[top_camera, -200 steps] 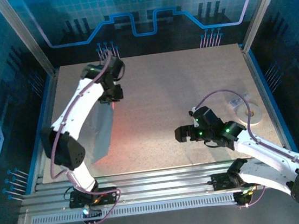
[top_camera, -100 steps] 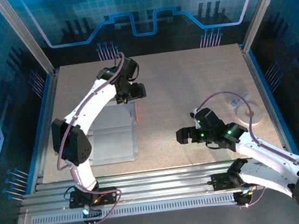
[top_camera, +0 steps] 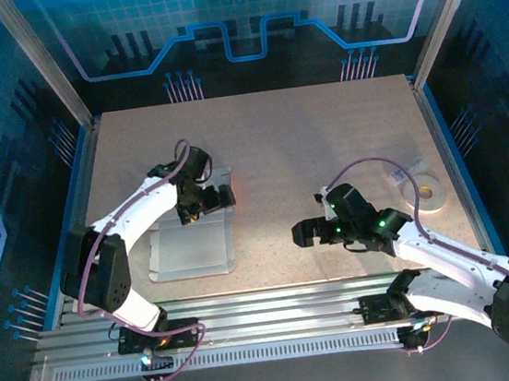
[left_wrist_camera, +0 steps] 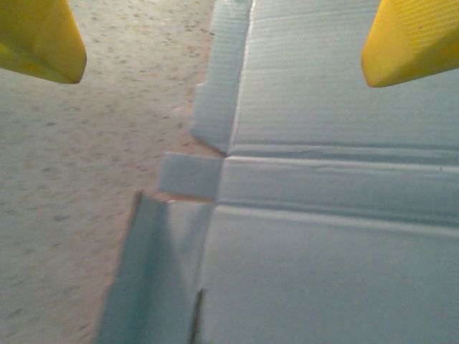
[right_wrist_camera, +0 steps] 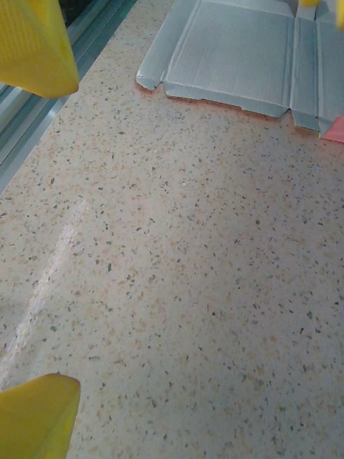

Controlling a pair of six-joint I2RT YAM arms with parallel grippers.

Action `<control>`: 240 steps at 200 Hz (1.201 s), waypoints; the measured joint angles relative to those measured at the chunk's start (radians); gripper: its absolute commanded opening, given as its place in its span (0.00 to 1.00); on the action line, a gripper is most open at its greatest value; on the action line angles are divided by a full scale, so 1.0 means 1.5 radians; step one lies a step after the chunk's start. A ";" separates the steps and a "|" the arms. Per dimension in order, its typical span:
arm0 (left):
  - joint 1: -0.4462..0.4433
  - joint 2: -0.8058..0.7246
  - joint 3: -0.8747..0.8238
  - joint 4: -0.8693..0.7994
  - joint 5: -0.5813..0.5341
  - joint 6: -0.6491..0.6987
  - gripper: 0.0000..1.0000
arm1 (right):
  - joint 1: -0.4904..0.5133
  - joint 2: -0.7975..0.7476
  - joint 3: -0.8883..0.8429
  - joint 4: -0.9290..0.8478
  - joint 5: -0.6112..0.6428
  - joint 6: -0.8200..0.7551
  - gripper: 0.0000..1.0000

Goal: Fold the paper box

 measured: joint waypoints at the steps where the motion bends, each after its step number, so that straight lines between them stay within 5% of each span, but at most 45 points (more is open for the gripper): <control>1: 0.000 0.000 -0.004 0.001 -0.001 -0.001 0.99 | 0.000 0.000 0.000 0.000 0.000 0.000 1.00; 79: -0.012 0.005 -0.093 0.070 -0.058 -0.041 0.99 | 0.022 0.030 0.000 0.021 0.000 0.000 1.00; 201: -0.148 0.063 -0.090 0.179 -0.053 -0.176 0.99 | 0.022 0.022 0.000 0.000 0.045 0.013 1.00; 240: -0.204 0.114 -0.038 0.248 -0.001 -0.237 0.99 | -0.003 -0.018 0.001 -0.030 0.053 0.013 1.00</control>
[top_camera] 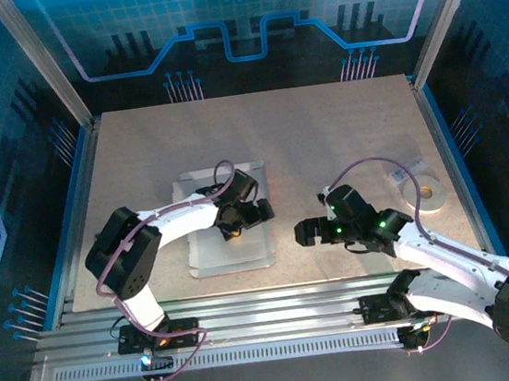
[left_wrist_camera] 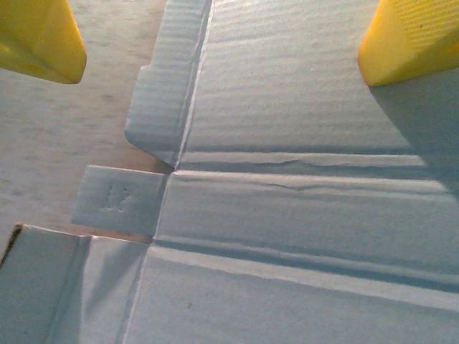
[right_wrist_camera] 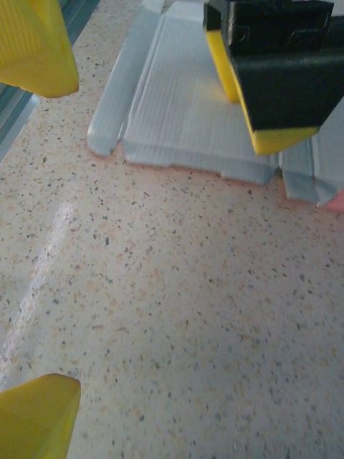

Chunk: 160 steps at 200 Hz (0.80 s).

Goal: Fold the paper box

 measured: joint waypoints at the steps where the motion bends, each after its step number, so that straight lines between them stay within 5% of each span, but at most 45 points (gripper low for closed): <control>1: -0.002 0.003 0.003 0.003 0.002 -0.002 0.99 | -0.001 -0.001 0.000 -0.002 0.000 0.000 1.00; 83: -0.046 0.035 0.053 0.083 0.075 -0.066 0.99 | -0.045 -0.092 0.069 -0.094 -0.010 -0.021 1.00; 160: 0.099 -0.145 0.000 0.029 0.091 0.035 0.99 | -0.031 -0.022 0.101 -0.082 -0.063 -0.038 1.00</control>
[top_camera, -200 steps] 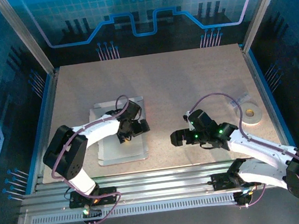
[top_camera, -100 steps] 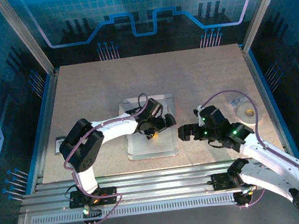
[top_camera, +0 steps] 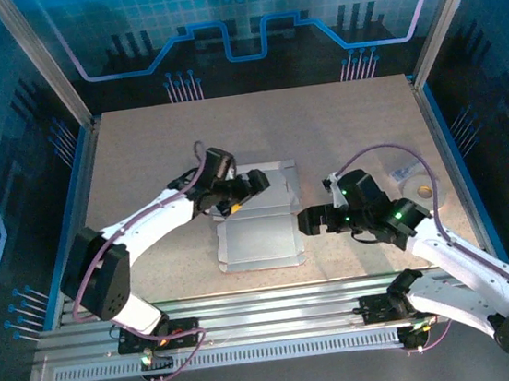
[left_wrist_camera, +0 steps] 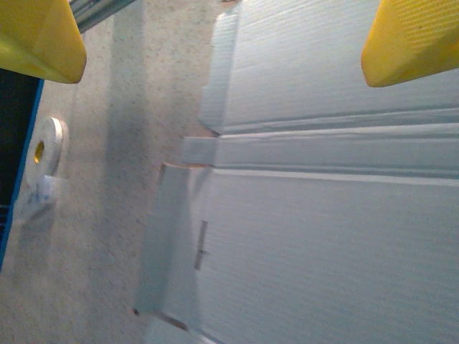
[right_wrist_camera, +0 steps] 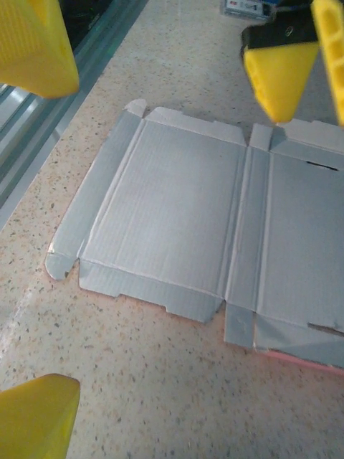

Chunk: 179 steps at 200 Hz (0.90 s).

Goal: Fold the paper box

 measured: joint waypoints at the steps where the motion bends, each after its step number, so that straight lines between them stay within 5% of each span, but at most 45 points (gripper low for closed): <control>1: 0.003 -0.002 -0.003 -0.001 0.001 0.002 0.99 | 0.001 0.001 0.000 0.002 0.000 0.000 1.00; 68: 0.159 -0.069 -0.135 -0.039 0.049 0.055 0.99 | 0.106 0.220 0.009 0.155 -0.026 0.039 1.00; 179: 0.169 0.042 -0.086 -0.062 0.035 0.141 0.99 | 0.149 0.373 0.023 0.277 -0.025 0.090 1.00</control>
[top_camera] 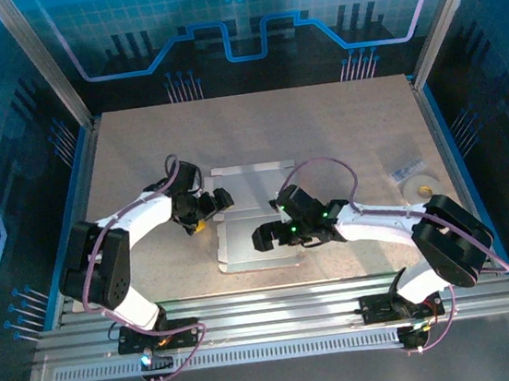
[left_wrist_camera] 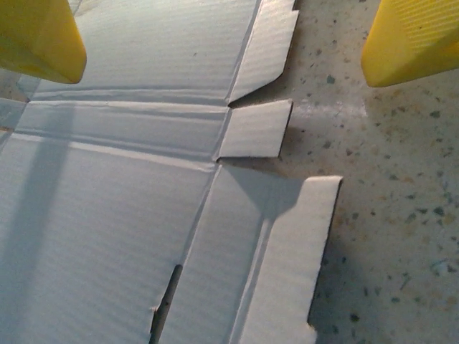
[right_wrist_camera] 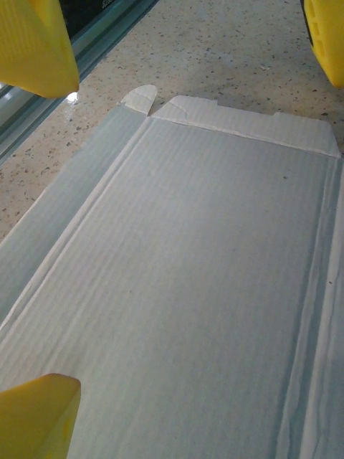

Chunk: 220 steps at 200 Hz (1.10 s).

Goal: Fold the paper box

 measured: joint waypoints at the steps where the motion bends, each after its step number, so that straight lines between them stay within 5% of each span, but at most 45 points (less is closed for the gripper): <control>1: 0.000 0.001 0.001 0.000 0.000 0.001 0.99 | 0.000 0.000 0.000 0.000 0.000 0.000 1.00; 220: -0.043 0.063 0.068 0.036 0.046 0.038 0.99 | 0.003 0.026 -0.025 0.002 0.017 0.001 1.00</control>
